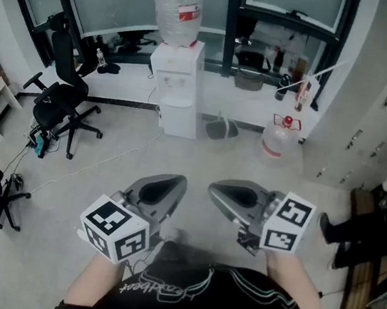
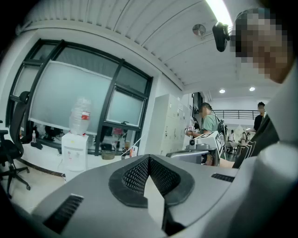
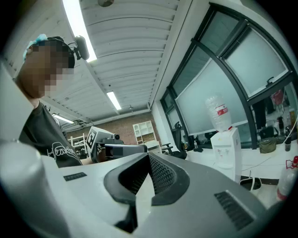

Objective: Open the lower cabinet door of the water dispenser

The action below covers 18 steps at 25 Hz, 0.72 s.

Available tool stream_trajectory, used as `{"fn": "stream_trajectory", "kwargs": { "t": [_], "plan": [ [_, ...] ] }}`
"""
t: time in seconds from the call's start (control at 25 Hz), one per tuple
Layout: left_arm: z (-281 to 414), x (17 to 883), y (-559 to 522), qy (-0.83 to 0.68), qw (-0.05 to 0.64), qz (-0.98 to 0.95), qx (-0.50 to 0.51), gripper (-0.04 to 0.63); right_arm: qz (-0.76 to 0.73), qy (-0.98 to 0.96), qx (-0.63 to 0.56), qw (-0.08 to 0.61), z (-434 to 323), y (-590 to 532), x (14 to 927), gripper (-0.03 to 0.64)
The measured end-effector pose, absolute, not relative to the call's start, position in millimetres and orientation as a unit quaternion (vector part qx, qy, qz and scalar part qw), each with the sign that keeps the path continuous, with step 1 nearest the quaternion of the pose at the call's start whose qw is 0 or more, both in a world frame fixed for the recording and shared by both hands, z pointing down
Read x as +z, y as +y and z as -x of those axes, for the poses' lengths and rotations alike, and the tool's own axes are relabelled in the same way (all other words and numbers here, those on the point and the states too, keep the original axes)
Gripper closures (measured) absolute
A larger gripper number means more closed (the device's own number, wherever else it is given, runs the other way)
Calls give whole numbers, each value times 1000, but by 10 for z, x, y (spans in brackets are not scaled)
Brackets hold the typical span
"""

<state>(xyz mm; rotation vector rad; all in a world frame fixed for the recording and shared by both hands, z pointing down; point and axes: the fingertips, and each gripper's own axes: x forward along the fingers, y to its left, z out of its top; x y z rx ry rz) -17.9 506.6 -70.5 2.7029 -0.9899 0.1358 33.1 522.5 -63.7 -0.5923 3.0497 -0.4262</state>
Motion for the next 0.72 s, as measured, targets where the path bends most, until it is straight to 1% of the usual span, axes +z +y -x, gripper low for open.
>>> {"fn": "stream_trajectory", "kwargs": {
  "t": [0.36, 0.72],
  "plan": [
    [87, -626, 4939, -326, 147, -933, 34, 595, 196, 971, -137, -5, -416, 5079, -512, 604],
    [50, -415, 4313, -318, 168, -933, 27, 595, 228, 966, -122, -23, -472, 4465, -300, 603]
  ]
}}
